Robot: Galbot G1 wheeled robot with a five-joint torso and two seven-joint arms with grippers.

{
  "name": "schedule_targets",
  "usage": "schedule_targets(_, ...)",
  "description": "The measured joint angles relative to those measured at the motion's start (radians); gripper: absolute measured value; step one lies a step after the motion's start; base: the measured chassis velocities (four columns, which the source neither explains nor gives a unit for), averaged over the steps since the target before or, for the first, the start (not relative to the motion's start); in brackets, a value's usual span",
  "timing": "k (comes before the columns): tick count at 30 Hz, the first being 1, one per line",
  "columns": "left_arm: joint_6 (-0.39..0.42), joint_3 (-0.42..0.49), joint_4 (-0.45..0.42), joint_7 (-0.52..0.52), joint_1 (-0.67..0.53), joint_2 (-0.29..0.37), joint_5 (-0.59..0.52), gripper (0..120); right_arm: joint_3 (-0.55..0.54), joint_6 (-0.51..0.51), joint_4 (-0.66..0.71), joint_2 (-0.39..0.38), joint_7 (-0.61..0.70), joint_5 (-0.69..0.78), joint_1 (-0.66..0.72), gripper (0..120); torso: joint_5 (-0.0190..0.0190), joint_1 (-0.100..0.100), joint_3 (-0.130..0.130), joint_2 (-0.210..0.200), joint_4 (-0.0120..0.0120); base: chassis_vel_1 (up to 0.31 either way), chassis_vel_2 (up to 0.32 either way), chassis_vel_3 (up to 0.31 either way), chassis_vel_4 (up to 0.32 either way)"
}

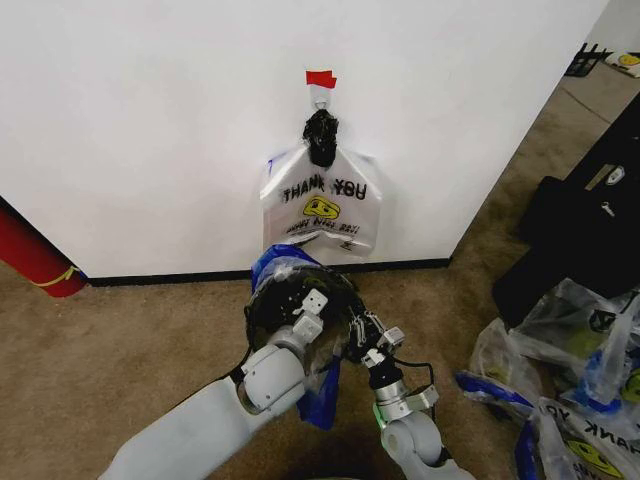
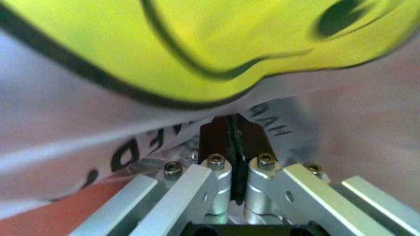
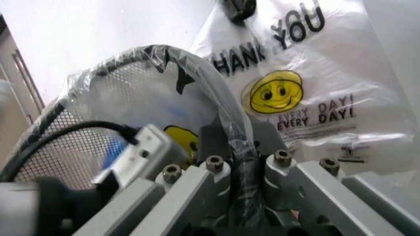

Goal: Pick up the garbage bag from the wall and place it over the trash bin.

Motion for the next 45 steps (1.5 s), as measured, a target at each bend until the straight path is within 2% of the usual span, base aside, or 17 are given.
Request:
schedule_targets(8,-0.020,0.008,0.121,-0.001,-0.055,-0.026,0.037,0,-0.012,-0.001,0.021,-0.006,-0.046,0.004,-0.025,0,0.0000,0.000,0.000,0.000,-0.0001,0.000,0.000,0.000,0.000)
schedule_targets(14,-0.034,0.016,0.143,0.007,-0.073,-0.027,0.046,0,-0.010,0.006,0.024,-0.008,-0.077,0.018,-0.037,0,-0.0001,0.000,0.000,0.000,-0.0002,0.000,0.000,0.000,0.000)
schedule_targets(18,-0.038,0.015,0.129,0.012,-0.063,-0.017,0.048,0,-0.008,0.009,0.016,-0.007,-0.077,0.024,-0.034,0,0.0001,0.000,0.000,0.000,-0.0001,0.000,0.000,0.000,0.000)
schedule_targets(24,-0.038,0.000,-0.033,0.023,0.029,0.030,0.019,0,0.005,0.007,-0.041,0.008,-0.068,0.078,0.014,0,0.0000,0.000,0.000,0.000,-0.0002,0.000,0.000,0.000,0.000)
schedule_targets(28,-0.041,-0.048,-0.197,0.041,0.135,0.076,-0.025,0,0.009,-0.011,-0.115,0.043,-0.049,0.148,0.088,0,-0.0002,0.000,0.000,0.000,0.0001,0.000,0.000,0.000,0.000)
schedule_targets(30,-0.043,-0.063,-0.227,0.046,0.154,0.086,-0.033,0,0.010,-0.014,-0.129,0.050,-0.049,0.162,0.100,0,0.0000,0.000,0.000,0.000,0.0001,0.000,0.000,0.000,0.000)
schedule_targets(33,-0.073,-0.145,-0.335,0.083,0.232,0.125,-0.045,0,0.015,-0.029,-0.178,0.067,-0.053,0.224,0.135,0,0.0000,0.000,0.000,0.000,0.0001,0.000,0.000,0.000,0.000)
schedule_targets(35,-0.103,-0.228,-0.427,0.120,0.316,0.152,-0.063,0,0.016,-0.059,-0.188,0.067,-0.054,0.327,0.148,0,-0.0001,0.000,0.000,0.000,-0.0002,0.000,0.000,0.000,0.000)
schedule_targets(36,-0.103,-0.228,-0.427,0.120,0.316,0.152,-0.063,0,0.016,-0.059,-0.188,0.067,-0.054,0.327,0.148,0,-0.0001,0.000,0.000,0.000,-0.0002,0.000,0.000,0.000,0.000)
schedule_targets(39,-0.143,-0.341,-0.543,0.172,0.447,0.186,-0.109,0,0.016,-0.095,-0.191,0.062,-0.033,0.435,0.157,0,0.0001,0.000,0.000,0.000,0.0002,0.000,0.000,0.000,0.000)
schedule_targets(42,-0.155,-0.430,-0.613,0.203,0.537,0.211,-0.121,10,0.017,-0.124,-0.169,0.059,0.017,0.498,0.153,0,-0.0001,0.000,0.000,0.000,0.0000,0.000,0.000,0.000,0.000)
schedule_targets(43,-0.155,-0.430,-0.613,0.203,0.537,0.211,-0.121,10,0.017,-0.124,-0.169,0.059,0.017,0.498,0.153,0,-0.0001,0.000,0.000,0.000,0.0000,0.000,0.000,0.000,0.000)
schedule_targets(45,-0.116,-0.465,-0.645,0.219,0.576,0.227,-0.127,18,0.016,-0.140,-0.136,0.062,0.060,0.524,0.147,0,-0.0001,0.000,0.000,0.000,-0.0001,0.000,0.000,0.000,0.000)
